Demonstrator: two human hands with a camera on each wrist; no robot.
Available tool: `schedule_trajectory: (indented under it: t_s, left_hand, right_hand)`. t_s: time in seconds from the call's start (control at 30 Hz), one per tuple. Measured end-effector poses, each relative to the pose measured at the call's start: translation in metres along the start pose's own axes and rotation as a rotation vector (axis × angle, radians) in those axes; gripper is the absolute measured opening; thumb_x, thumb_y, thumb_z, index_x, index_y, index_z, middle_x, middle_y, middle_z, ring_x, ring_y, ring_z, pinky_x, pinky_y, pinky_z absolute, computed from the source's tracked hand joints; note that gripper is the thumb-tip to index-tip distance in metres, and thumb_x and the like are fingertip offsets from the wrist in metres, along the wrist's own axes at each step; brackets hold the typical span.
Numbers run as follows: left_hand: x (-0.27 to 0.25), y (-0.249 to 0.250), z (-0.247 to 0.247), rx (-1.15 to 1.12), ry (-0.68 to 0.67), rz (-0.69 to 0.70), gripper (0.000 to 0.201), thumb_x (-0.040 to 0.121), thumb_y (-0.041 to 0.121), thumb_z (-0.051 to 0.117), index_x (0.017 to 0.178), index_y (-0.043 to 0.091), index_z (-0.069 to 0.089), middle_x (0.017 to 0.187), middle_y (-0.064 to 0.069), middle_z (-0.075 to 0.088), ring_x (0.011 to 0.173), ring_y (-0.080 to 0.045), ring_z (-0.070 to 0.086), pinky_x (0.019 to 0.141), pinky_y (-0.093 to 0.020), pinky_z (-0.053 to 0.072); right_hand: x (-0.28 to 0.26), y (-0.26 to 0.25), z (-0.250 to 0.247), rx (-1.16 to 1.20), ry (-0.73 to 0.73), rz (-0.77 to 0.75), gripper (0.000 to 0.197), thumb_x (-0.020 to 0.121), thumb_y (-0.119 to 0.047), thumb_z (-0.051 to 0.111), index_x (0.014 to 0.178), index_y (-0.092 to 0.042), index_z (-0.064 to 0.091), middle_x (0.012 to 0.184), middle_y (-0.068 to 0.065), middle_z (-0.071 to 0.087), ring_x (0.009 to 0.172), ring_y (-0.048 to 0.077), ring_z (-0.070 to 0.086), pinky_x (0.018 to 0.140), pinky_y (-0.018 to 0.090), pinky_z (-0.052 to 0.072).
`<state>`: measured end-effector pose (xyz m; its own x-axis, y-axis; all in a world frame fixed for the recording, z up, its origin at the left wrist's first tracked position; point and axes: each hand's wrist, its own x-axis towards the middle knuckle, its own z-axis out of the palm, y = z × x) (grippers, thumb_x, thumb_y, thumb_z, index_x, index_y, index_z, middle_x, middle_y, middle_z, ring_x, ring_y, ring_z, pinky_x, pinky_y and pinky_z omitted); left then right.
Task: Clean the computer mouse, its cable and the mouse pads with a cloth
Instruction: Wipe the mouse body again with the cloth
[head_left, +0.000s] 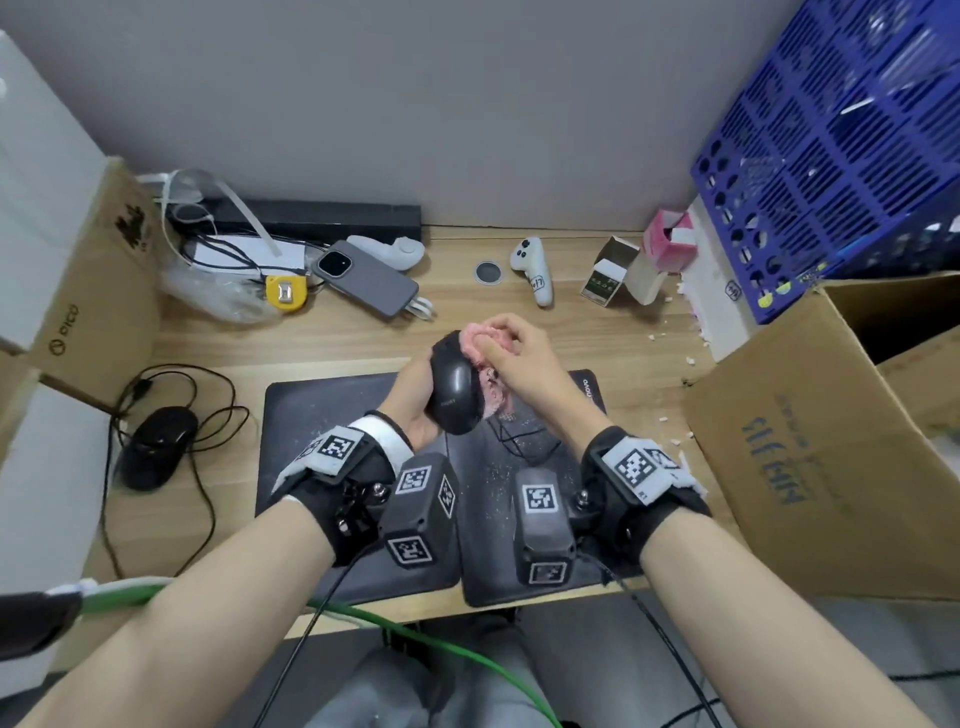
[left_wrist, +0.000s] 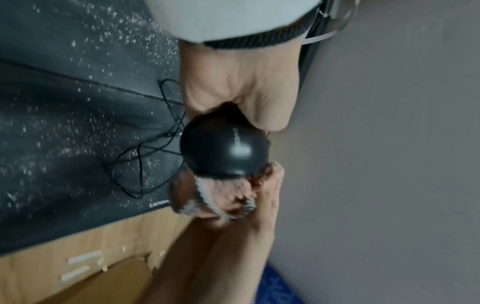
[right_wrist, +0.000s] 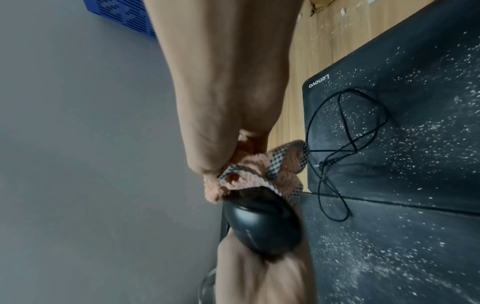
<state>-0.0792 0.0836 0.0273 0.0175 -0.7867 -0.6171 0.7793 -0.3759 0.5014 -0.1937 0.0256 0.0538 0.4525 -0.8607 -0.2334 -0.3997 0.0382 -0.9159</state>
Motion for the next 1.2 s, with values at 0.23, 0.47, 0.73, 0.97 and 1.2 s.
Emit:
schedule_trajectory:
  t_s: [0.23, 0.47, 0.73, 0.97, 1.2]
  left_hand:
    - [0.038, 0.001, -0.017, 0.011, 0.451, 0.012, 0.033, 0.098, 0.032, 0.034, 0.09, 0.009, 0.055, 0.083, -0.012, 0.06, 0.064, -0.024, 0.06, 0.05, -0.027, 0.049]
    - [0.028, -0.014, 0.003, 0.314, 0.01, -0.004, 0.028, 0.098, 0.03, 0.047, 0.099, 0.009, 0.065, 0.081, -0.01, 0.067, 0.069, -0.023, 0.061, 0.064, -0.029, 0.05]
    - [0.026, -0.003, -0.001, 0.26, 0.048, 0.022, 0.043, 0.093, 0.03, 0.055, 0.126, 0.002, 0.057, 0.111, -0.02, 0.06, 0.085, -0.027, 0.061, 0.08, -0.034, 0.051]
    - [0.02, 0.006, 0.011, 0.361, 0.005, 0.017, 0.022, 0.091, 0.028, 0.056, 0.1, 0.009, 0.064, 0.096, -0.016, 0.062, 0.076, -0.026, 0.06, 0.073, -0.034, 0.05]
    - [0.017, 0.003, 0.009, 0.395, 0.007, 0.01, 0.027, 0.095, 0.03, 0.054, 0.105, 0.006, 0.063, 0.088, -0.012, 0.066, 0.074, -0.024, 0.061, 0.07, -0.032, 0.051]
  right_hand:
    - [-0.024, 0.015, -0.001, -0.07, -0.193, -0.095, 0.013, 0.082, -0.009, 0.069, 0.087, -0.021, 0.068, 0.093, -0.004, 0.07, 0.085, 0.006, 0.062, 0.081, 0.024, 0.049]
    - [-0.009, 0.003, -0.035, -0.102, -0.029, -0.018, 0.009, 0.094, -0.015, 0.056, 0.095, -0.023, 0.061, 0.082, -0.008, 0.064, 0.054, -0.001, 0.056, 0.055, 0.016, 0.043]
    - [0.003, -0.002, -0.03, -0.116, -0.108, -0.014, 0.009, 0.094, -0.015, 0.056, 0.099, -0.017, 0.063, 0.089, -0.006, 0.063, 0.077, 0.006, 0.056, 0.068, 0.02, 0.044]
    - [0.007, 0.003, -0.032, 0.024, 0.041, -0.007, 0.014, 0.096, -0.014, 0.053, 0.101, -0.018, 0.066, 0.098, -0.002, 0.068, 0.095, 0.015, 0.063, 0.086, 0.032, 0.051]
    - [0.004, 0.006, -0.032, 0.059, 0.004, 0.019, 0.014, 0.093, -0.012, 0.057, 0.1, -0.014, 0.069, 0.093, -0.001, 0.069, 0.089, 0.014, 0.065, 0.08, 0.032, 0.053]
